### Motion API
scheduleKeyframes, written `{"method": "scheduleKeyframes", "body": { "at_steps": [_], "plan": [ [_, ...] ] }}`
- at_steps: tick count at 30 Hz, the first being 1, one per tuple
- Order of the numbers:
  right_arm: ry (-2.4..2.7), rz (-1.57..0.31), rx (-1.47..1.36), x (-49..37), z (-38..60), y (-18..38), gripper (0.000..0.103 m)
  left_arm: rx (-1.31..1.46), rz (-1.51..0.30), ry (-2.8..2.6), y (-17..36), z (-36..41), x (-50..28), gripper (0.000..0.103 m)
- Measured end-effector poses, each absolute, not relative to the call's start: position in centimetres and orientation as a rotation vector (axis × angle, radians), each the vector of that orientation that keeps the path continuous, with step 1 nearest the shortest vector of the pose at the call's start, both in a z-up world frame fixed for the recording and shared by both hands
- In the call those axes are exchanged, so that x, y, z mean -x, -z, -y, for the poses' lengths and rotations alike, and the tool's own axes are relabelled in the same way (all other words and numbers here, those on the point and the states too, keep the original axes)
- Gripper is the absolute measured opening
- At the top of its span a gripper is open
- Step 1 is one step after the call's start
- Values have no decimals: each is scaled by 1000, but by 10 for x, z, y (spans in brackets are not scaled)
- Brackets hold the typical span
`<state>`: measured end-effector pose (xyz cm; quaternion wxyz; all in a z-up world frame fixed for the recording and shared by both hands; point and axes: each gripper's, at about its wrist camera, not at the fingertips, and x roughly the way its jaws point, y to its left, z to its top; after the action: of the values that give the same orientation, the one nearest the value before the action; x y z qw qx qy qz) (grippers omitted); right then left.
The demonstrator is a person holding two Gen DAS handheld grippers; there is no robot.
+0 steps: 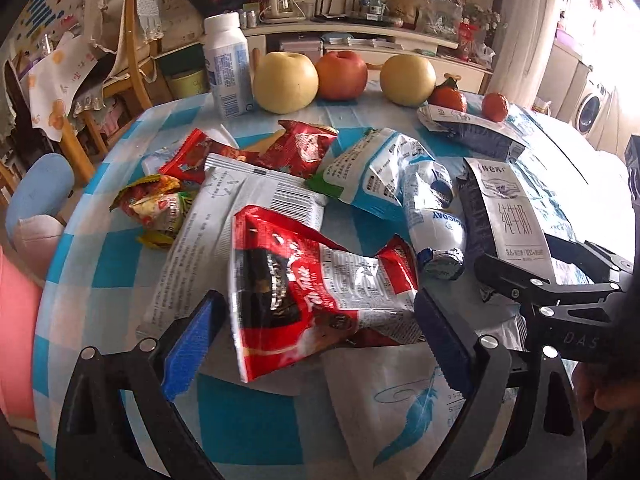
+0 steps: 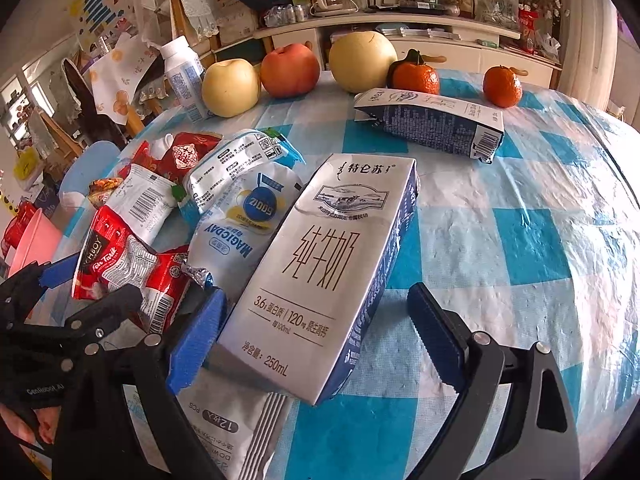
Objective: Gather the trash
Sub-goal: 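Grasp the white milk carton with the right tool while the left tool lifts the wrapper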
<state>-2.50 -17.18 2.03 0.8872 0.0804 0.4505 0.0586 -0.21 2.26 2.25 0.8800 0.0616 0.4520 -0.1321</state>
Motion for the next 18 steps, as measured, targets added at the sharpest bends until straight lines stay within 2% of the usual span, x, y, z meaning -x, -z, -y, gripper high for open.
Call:
{"method": "scheduleKeyframes", "body": {
  "at_steps": [9, 13, 16, 18],
  "plan": [
    [-125, -932, -166, 22, 182, -20, 94, -347, -917, 240, -10, 10, 2, 98],
    [-136, -933, -167, 22, 182, -20, 94, -360, -910, 211, -10, 14, 2, 95],
    [-138, -929, -163, 23, 182, -20, 94, -363, -889, 196, -12, 14, 4, 87],
    [-125, -921, -148, 24, 182, -20, 90, -355, -880, 190, -14, 13, 6, 84]
  ]
}}
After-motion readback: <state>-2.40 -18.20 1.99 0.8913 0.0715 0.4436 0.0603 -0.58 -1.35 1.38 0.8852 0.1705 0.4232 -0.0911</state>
